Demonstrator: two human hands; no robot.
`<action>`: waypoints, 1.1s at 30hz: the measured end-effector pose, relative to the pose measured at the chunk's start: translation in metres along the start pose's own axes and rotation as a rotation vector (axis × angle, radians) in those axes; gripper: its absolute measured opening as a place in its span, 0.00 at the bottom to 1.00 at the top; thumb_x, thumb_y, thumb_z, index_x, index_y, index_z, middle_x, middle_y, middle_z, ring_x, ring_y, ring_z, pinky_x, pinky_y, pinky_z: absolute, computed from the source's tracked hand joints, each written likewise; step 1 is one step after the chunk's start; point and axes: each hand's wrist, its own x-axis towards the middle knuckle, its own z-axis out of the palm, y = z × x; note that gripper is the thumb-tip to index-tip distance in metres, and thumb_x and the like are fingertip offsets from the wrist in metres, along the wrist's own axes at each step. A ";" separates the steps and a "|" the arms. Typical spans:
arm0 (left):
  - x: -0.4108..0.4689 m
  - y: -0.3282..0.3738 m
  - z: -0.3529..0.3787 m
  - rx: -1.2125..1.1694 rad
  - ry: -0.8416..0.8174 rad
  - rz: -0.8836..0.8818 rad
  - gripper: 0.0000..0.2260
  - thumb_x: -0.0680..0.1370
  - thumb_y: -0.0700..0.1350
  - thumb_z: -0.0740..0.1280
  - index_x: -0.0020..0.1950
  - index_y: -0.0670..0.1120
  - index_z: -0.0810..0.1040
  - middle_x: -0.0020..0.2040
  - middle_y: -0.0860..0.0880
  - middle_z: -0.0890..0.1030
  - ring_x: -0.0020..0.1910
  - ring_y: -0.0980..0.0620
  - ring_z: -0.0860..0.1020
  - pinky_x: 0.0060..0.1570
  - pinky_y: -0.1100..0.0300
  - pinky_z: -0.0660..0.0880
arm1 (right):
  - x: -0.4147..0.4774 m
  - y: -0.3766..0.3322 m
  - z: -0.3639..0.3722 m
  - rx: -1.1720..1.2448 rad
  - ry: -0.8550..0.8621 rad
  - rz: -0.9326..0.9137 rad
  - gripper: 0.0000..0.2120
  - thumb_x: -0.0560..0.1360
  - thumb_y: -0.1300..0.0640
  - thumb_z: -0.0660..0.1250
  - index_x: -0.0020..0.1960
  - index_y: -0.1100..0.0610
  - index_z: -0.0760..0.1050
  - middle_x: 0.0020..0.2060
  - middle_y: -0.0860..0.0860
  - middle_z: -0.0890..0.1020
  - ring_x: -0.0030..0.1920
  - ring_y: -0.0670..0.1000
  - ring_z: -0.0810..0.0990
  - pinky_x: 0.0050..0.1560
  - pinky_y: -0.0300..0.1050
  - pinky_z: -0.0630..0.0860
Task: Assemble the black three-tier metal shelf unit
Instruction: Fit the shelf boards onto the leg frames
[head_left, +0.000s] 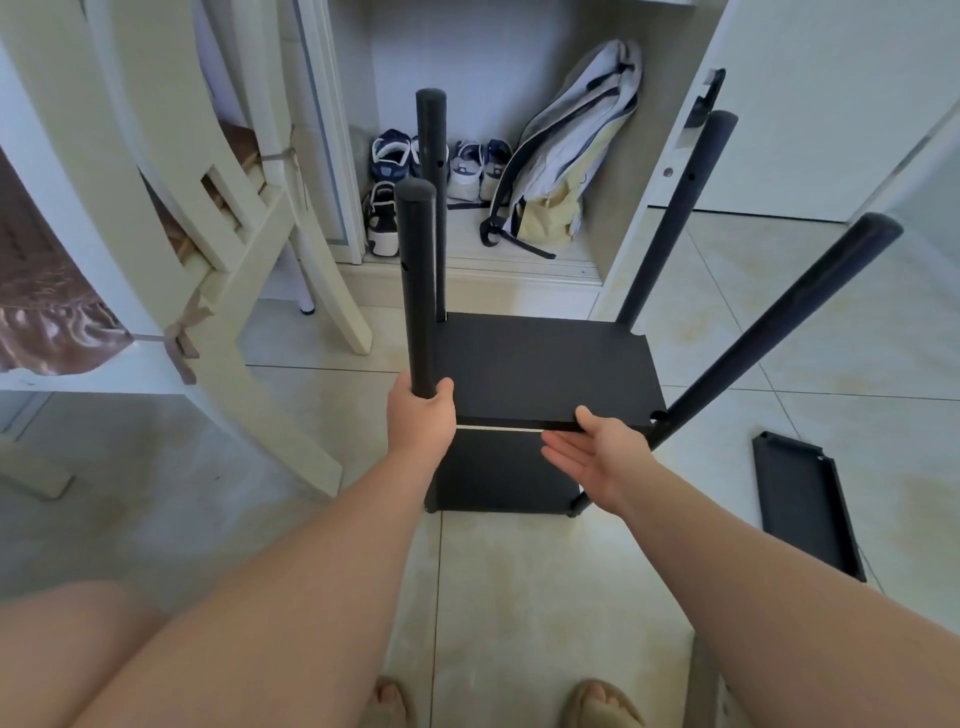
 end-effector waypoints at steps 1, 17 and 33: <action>-0.001 0.001 0.001 -0.001 0.006 -0.001 0.10 0.81 0.47 0.66 0.61 0.46 0.73 0.54 0.48 0.77 0.50 0.50 0.76 0.46 0.61 0.72 | 0.000 0.001 -0.001 0.000 -0.005 0.006 0.14 0.83 0.61 0.63 0.66 0.66 0.72 0.52 0.64 0.84 0.51 0.60 0.85 0.50 0.54 0.82; -0.003 0.050 0.016 0.036 0.055 0.077 0.10 0.81 0.41 0.64 0.63 0.43 0.74 0.57 0.45 0.79 0.51 0.46 0.78 0.52 0.54 0.77 | -0.033 -0.057 -0.013 -0.810 0.062 -0.167 0.19 0.83 0.46 0.60 0.61 0.62 0.72 0.48 0.56 0.84 0.48 0.56 0.84 0.52 0.54 0.82; -0.018 0.124 0.090 0.754 -0.028 0.529 0.16 0.78 0.43 0.68 0.64 0.42 0.72 0.56 0.42 0.79 0.56 0.43 0.78 0.55 0.49 0.77 | -0.071 -0.155 -0.037 -1.390 0.417 -1.761 0.28 0.73 0.61 0.71 0.73 0.56 0.72 0.72 0.56 0.72 0.75 0.62 0.64 0.75 0.62 0.59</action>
